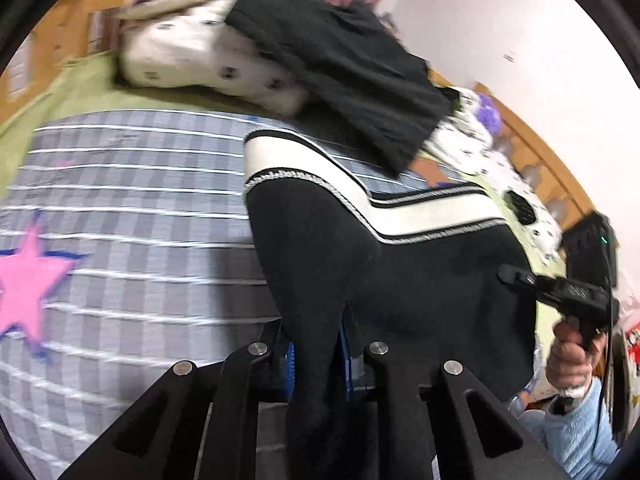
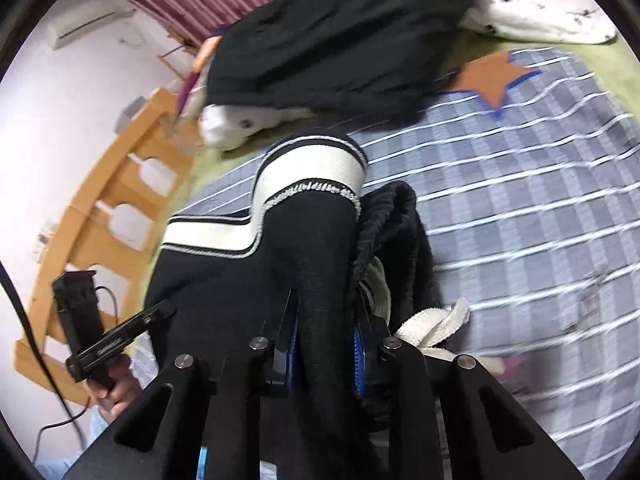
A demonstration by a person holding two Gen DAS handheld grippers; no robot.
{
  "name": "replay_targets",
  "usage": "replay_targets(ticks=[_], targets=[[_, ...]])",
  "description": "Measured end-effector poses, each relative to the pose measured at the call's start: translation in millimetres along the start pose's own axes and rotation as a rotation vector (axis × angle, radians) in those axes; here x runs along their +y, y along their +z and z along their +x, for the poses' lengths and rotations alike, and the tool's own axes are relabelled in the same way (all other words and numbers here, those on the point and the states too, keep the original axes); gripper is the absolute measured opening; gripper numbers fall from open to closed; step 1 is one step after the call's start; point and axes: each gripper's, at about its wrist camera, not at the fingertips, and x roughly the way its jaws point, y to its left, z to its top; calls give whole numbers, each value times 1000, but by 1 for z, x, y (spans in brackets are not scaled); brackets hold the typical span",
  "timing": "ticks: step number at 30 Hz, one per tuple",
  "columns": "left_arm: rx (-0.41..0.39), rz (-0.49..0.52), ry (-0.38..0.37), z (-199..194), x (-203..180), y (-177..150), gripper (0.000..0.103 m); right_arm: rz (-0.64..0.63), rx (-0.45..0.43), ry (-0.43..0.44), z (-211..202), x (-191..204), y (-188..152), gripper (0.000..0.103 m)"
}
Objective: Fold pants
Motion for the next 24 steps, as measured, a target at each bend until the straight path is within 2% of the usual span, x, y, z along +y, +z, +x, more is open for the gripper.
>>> replay_targets(ticks=[3, 6, 8, 10, 11, 13, 15, 16, 17, 18, 19, 21, 24], targets=[[31, 37, 118, -18, 32, -2, 16, -23, 39, 109, 28, 42, -17, 21], [68, 33, 150, -8, 62, -13, 19, -70, 48, 129, 54, 64, -35, 21], [76, -5, 154, 7, 79, -25, 21, -118, 24, 44, 71, 59, -43, 22], [61, -7, 159, 19, 86, -38, 25, -114, 32, -36, 84, 38, -48, 29], [53, 3, 171, 22, 85, -40, 30, -87, 41, -31, 90, 23, -51, 32], [55, 54, 214, 20, 79, -39, 35, -41, 45, -31, 87, 11, -51, 52], [17, 88, 264, 4, 73, -34, 37, -110, 28, -97, 77, 23, -46, 52], [-21, 94, 286, -3, 70, -29, 42, -158, -7, -151, 68, 34, -43, 52], [-66, 98, 292, -11, 67, -25, 55, -196, -36, -181, 61, 42, -39, 51], [-97, 101, 286, -15, 64, -20, 60, -235, -71, -199, 54, 53, -34, 50], [-126, 107, 269, -16, 60, -12, 60, -265, -109, -210, 47, 65, -29, 50], [-131, 112, 240, -11, 55, 1, 60, -319, -174, -221, 44, 85, -16, 49], [-131, 134, 217, 8, 49, 17, 60, -436, -168, -217, 64, 112, -4, 45]])
